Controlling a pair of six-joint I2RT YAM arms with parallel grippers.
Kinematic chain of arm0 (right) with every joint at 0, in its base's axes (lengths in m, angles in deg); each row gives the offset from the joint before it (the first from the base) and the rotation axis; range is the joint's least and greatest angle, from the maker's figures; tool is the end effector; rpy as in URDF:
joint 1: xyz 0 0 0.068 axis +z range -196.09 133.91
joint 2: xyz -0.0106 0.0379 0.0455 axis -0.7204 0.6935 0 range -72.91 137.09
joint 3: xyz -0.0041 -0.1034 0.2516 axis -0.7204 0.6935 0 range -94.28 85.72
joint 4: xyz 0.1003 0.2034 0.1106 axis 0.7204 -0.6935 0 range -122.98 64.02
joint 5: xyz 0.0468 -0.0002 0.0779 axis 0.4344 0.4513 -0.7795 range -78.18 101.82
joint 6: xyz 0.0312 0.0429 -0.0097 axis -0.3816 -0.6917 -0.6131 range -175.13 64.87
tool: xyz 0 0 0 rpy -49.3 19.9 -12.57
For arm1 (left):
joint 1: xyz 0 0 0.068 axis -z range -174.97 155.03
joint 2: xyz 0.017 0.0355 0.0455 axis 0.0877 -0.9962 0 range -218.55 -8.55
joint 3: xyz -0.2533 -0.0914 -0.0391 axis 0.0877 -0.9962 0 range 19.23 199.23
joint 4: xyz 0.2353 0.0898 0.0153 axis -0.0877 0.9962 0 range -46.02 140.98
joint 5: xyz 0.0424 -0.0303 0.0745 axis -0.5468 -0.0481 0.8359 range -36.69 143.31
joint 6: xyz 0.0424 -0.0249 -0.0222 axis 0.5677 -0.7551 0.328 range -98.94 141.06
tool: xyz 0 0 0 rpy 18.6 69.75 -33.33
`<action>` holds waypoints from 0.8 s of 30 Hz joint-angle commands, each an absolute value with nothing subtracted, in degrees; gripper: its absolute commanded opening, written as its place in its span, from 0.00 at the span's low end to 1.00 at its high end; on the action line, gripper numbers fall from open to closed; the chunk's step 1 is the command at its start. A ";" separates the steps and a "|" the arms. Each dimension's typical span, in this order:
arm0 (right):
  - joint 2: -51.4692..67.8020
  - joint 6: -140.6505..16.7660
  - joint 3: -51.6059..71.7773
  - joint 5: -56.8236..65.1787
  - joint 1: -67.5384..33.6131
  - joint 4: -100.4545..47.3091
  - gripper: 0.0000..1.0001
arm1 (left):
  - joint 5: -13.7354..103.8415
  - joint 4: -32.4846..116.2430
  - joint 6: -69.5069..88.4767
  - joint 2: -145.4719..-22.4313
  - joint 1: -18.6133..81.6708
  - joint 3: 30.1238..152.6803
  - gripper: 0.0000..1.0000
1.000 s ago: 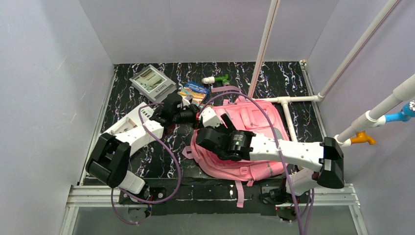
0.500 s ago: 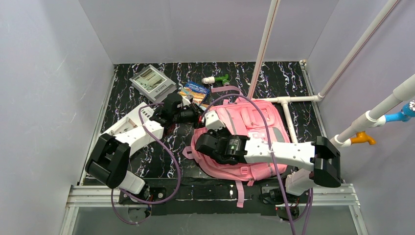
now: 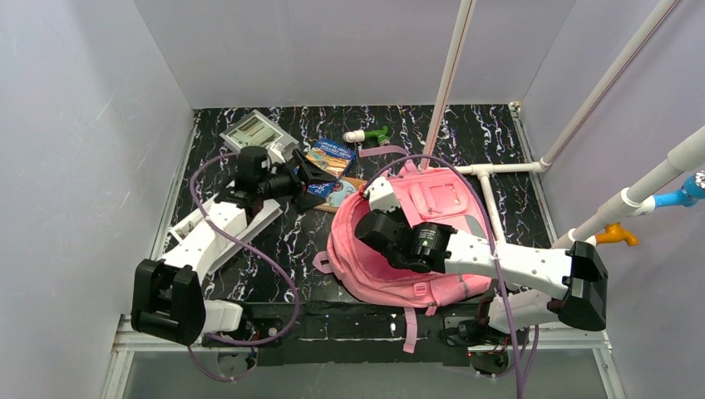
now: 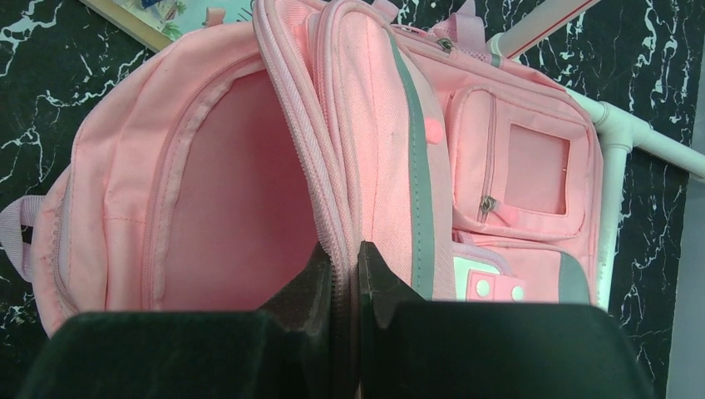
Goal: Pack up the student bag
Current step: Unzip the student bag at the center of the board.
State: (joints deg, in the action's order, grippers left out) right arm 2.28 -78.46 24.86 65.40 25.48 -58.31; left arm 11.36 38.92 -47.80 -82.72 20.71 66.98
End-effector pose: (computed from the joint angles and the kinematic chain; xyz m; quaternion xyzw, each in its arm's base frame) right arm 0.1095 0.2383 0.2986 -0.1871 0.8252 -0.0405 0.5314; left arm 0.2624 -0.0984 0.2792 -0.1647 0.7799 -0.5729 0.1907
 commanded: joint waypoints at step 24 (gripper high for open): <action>-3.77 -75.81 24.97 62.87 23.87 -50.59 0.01 | 50.44 25.65 -46.13 -101.83 12.17 64.83 0.85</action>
